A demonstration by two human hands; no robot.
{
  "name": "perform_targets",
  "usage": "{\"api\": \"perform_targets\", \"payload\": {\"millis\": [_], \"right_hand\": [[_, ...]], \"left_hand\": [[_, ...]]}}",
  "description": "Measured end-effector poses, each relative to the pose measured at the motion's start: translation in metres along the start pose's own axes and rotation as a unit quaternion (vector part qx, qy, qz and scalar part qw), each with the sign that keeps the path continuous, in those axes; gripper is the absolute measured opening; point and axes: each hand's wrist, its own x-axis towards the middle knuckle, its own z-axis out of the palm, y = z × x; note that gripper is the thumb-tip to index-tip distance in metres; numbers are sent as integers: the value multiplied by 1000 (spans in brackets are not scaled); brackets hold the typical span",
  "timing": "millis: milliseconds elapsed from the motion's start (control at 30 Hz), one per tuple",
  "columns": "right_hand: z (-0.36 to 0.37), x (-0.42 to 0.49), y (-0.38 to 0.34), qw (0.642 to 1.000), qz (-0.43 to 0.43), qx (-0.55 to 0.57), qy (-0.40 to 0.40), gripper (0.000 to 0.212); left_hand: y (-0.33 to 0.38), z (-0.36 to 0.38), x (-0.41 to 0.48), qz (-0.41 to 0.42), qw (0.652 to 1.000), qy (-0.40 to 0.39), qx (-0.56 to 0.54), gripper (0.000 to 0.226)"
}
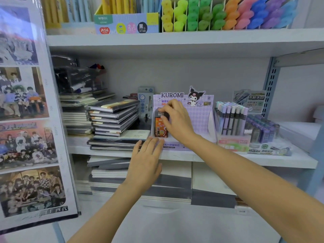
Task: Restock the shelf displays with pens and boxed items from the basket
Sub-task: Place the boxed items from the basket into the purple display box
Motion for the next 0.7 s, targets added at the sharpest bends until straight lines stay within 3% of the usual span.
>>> {"api": "perform_targets", "payload": {"millis": [167,267,400,500,567,700], "right_hand": [[-14,-5,4,993,27,9,-112,44],[-26,-21,-1,995,0,24,-96,52],[-51,-69,-7,985,-73,154,-25,30],[-59,-123,-4,972,-67,215,-70,17],[-53,-165,7,965,-47,231,-118,14],[-20,-256,42,927,87,272,-241,15]], "left_hand": [[0,1,0,-6,1000,-17,5,71],[4,0,-1,-13,1000,-25,-5,75],[25,1,-15,-15,997,52,-50,68],[54,25,-39,-20,988,111,-106,57],[77,53,-63,-40,985,85,-142,50],[117,120,-136,-60,975,-61,-204,45]]}}
